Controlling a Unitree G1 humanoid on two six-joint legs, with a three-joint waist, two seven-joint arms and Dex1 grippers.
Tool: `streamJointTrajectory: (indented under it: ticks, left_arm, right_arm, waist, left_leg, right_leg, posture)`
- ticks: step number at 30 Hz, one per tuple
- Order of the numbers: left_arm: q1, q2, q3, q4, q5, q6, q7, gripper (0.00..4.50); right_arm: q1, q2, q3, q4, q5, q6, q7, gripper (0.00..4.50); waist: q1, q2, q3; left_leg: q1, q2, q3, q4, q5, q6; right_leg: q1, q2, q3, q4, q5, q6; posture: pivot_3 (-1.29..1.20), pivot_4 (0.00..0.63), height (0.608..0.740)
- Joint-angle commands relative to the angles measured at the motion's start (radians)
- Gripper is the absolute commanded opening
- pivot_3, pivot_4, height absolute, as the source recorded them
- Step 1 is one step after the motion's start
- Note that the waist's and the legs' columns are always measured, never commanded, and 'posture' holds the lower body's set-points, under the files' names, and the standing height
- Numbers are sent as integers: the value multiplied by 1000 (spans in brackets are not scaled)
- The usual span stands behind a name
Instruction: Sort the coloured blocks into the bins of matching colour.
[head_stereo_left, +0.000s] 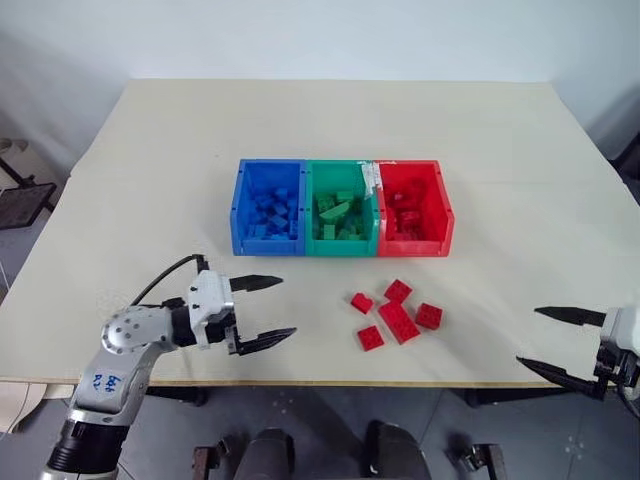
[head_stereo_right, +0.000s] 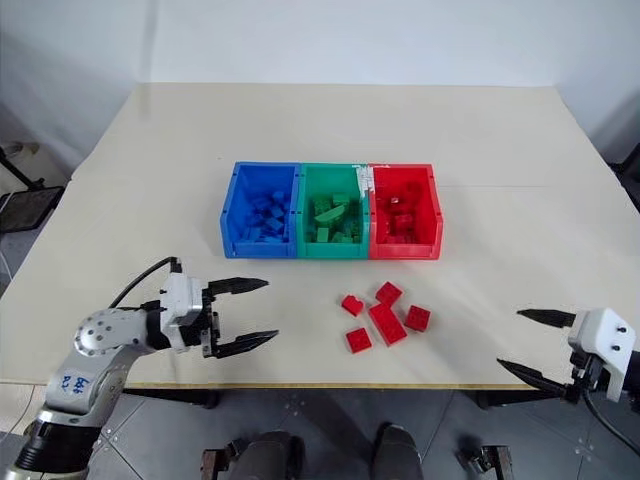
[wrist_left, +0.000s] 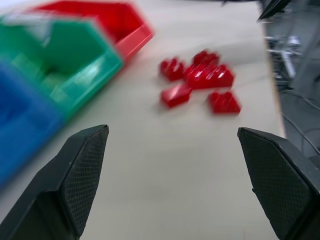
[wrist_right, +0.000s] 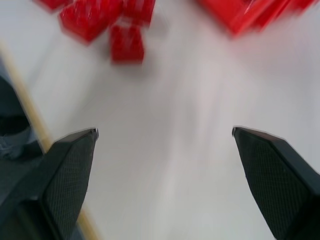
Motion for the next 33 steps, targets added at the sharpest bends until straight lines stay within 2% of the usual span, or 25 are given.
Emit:
streamJointTrajectory:
  ticks: [1, 7, 14, 17, 24, 28, 31, 33]
  left_arm:
    - [-10, 26, 4, -1, -14, -4, -37, 4351]
    - [44, 74, 81, 29, -13, -33, -49, 4351]
    - [103, 89, 92, -102, -67, 46, -34, 4351]
    - [107, 88, 83, -127, -64, 49, -36, 4500]
    - [91, 78, 70, -139, -64, 54, -27, 4500]
    - [78, 50, 78, -149, -97, 71, -4, 4500]
    - [55, 14, 130, -160, -187, 161, 75, 4500]
    - [52, -1, 155, -137, -172, 157, 119, 4500]
  right_arm:
    - [-72, -45, 78, -154, 16, 175, -76, 4500]
    - [-240, -64, 299, -310, -35, 411, -180, 4500]
    - [-412, 14, 504, -256, -157, 462, -283, 4500]
    - [-450, 39, 541, -239, -164, 467, -284, 3935]
    - [-462, 40, 559, -230, -180, 471, -275, 1512]
    - [-473, 28, 511, -223, -148, 471, -259, 1473]
    - [-590, 84, 427, -250, 21, 624, -273, 1473]
    - [-699, 131, 432, -227, 45, 654, -306, 1473]
  waist:
    - [-8, 1, 0]
    - [-12, 1, 0]
    - [8, 1, 0]
    - [6, 1, 0]
    - [5, 1, 0]
    - [5, 1, 0]
    - [3, 1, 0]
    - [-8, 1, 0]
  left_leg:
    - [0, 0, 0, 0, 0, 0]
    - [0, 2, -1, 0, -1, -1]
    - [-5, 1, -1, 13, -7, 2]
    - [-5, 2, -1, 13, -7, 2]
    - [-4, 2, 0, 12, -7, 2]
    - [-4, 2, 0, 12, -7, 2]
    - [-4, 2, 1, 13, -7, 2]
    - [-3, 3, 0, 13, -7, 2]
  right_leg:
    - [0, 0, 0, 0, 0, 0]
    - [0, 1, 0, 0, 0, -1]
    - [0, 1, -1, -1, 0, -1]
    - [0, 1, -1, -1, 0, -1]
    - [0, 2, -1, -1, 0, -1]
    - [0, 2, -1, -1, 0, -1]
    - [0, 2, 0, -1, 0, -1]
    - [0, 3, 0, 1, 0, -1]
  posture:
    - [0, 150, 740]
    - [0, 150, 740]
    - [0, 150, 740]
    - [0, 150, 740]
    - [0, 150, 740]
    - [0, 150, 740]
    - [0, 150, 740]
    - [0, 150, 740]
